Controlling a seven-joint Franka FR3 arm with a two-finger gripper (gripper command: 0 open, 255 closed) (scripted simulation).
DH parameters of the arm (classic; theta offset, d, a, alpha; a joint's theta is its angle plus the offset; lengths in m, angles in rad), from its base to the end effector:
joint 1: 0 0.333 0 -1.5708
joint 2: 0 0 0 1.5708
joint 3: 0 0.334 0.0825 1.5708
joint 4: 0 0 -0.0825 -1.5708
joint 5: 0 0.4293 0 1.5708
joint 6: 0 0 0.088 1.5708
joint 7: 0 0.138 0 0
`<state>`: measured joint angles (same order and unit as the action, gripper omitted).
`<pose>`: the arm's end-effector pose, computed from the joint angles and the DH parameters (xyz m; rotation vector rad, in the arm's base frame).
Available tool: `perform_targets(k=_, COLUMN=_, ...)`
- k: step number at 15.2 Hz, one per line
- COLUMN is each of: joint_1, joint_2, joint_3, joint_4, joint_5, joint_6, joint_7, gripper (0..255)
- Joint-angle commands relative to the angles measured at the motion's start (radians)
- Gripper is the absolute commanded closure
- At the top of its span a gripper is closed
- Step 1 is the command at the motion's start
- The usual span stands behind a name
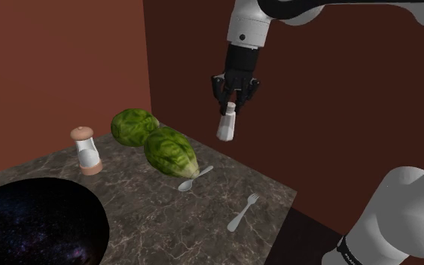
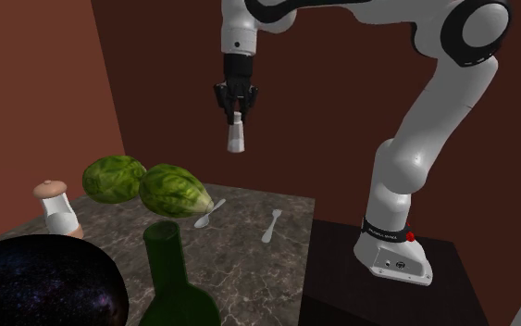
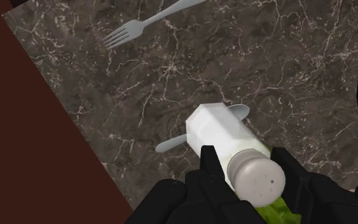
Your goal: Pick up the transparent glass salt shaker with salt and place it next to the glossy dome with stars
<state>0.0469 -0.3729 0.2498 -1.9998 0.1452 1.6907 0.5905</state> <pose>0.4573 0.1752 0.5938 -3.0298 0.4912 -0.0394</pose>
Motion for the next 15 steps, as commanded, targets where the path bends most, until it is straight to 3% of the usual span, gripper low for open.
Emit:
perform_targets(k=1, joint_1=0.000, joint_2=0.003, joint_3=-0.001, joint_4=0.029, joint_5=-0.001, joint_6=-0.027, joint_7=0.003, gripper=255)
perform_targets(k=4, joint_1=-0.001, joint_2=0.010, joint_3=-0.002, joint_4=0.068, joint_5=-0.004, joint_6=-0.058, joint_7=0.006, gripper=255)
perform_targets(k=15, joint_1=0.080, joint_2=0.092, joint_3=0.202, joint_4=0.163, joint_5=0.013, joint_6=-0.042, joint_7=0.292, gripper=255)
